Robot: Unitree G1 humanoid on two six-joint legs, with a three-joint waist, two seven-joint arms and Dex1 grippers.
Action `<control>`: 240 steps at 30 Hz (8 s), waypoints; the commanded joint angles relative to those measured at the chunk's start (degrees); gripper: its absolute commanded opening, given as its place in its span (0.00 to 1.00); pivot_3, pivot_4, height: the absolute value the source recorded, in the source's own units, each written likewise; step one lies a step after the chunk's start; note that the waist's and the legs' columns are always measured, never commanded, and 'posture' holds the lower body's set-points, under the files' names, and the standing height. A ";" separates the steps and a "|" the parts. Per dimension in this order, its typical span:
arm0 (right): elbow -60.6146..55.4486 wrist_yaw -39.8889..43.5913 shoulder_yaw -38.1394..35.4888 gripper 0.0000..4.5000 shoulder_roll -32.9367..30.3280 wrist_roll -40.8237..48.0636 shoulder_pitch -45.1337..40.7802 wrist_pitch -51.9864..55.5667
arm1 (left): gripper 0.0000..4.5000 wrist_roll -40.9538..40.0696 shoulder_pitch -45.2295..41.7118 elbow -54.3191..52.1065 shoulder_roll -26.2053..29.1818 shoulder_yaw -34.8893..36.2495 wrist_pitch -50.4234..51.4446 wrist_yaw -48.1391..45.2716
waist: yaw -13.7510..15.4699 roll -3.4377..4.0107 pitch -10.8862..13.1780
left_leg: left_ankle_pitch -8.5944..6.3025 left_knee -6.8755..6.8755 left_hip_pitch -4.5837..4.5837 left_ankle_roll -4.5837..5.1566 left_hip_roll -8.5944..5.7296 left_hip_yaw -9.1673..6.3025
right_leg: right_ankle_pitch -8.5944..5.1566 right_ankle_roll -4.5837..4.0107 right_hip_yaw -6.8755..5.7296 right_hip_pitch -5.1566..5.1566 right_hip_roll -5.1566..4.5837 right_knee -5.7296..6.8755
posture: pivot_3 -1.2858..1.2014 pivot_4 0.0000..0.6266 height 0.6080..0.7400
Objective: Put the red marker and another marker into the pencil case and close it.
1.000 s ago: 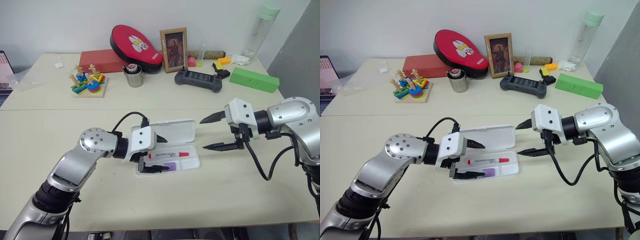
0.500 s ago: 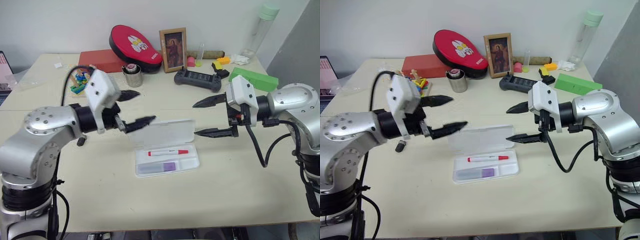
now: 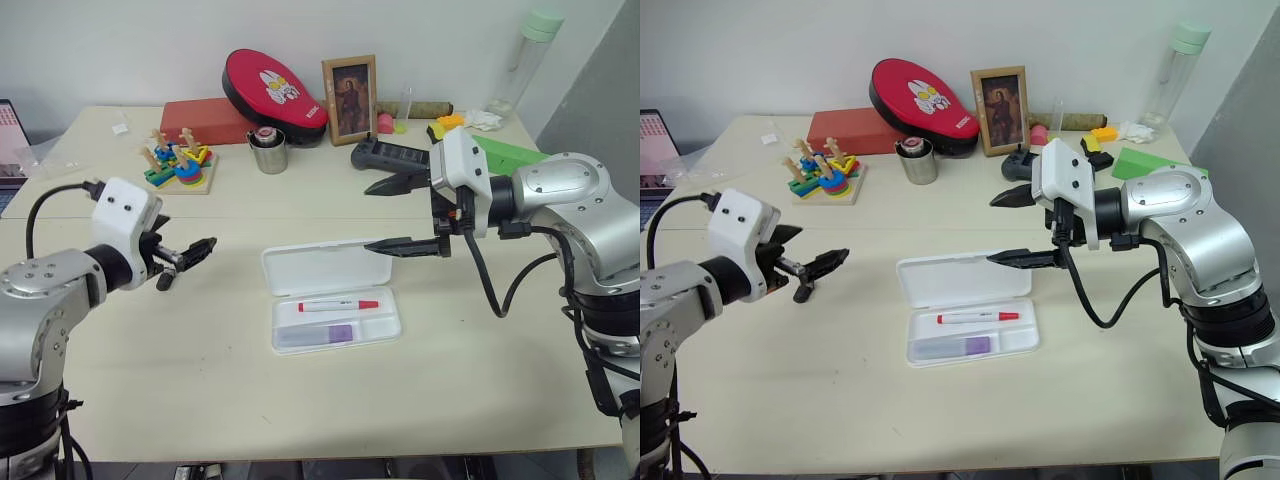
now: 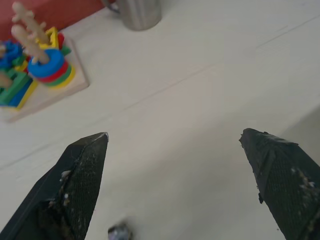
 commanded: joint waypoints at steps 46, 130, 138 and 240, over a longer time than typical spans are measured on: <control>-1.81 -1.58 -1.40 0.87 -1.70 -1.15 1.77 -0.56 | 0.09 2.24 6.85 12.64 -8.37 2.73 -2.57 6.59 | -0.19 0.02 -0.02 | 0.00 0.00 0.05 0.00 0.00 0.04 | 0.00 0.00 0.03 0.02 -0.02 0.01 | 0.52 0.24 1.00; -1.57 3.44 -3.00 0.87 -12.32 -4.73 8.69 -3.85 | 0.08 4.15 -20.64 2.58 -14.00 -48.21 -21.02 -28.60 | 0.31 0.00 -0.01 | 0.00 0.05 -0.01 0.00 -0.01 0.05 | -0.01 0.02 0.03 0.05 -0.01 -0.05 | 0.52 0.24 1.00; -2.10 3.20 -3.21 0.87 -12.29 -4.65 9.04 -3.48 | 0.08 8.37 -20.48 4.33 -14.23 -49.41 -23.38 -29.47 | 0.35 0.00 -0.01 | 0.00 0.06 -0.01 0.00 -0.01 0.04 | -0.01 0.02 0.02 0.07 -0.01 -0.05 | 0.52 0.24 1.00; 47.37 16.38 11.12 0.01 17.19 -24.71 -13.78 -30.80 | 1.00 -17.82 5.68 -12.12 15.21 9.25 -6.52 -27.72 | -0.58 0.09 0.05 | 0.00 -0.12 0.01 0.00 0.01 0.05 | 0.00 -0.01 0.00 -0.05 0.00 0.01 | 0.52 0.24 1.00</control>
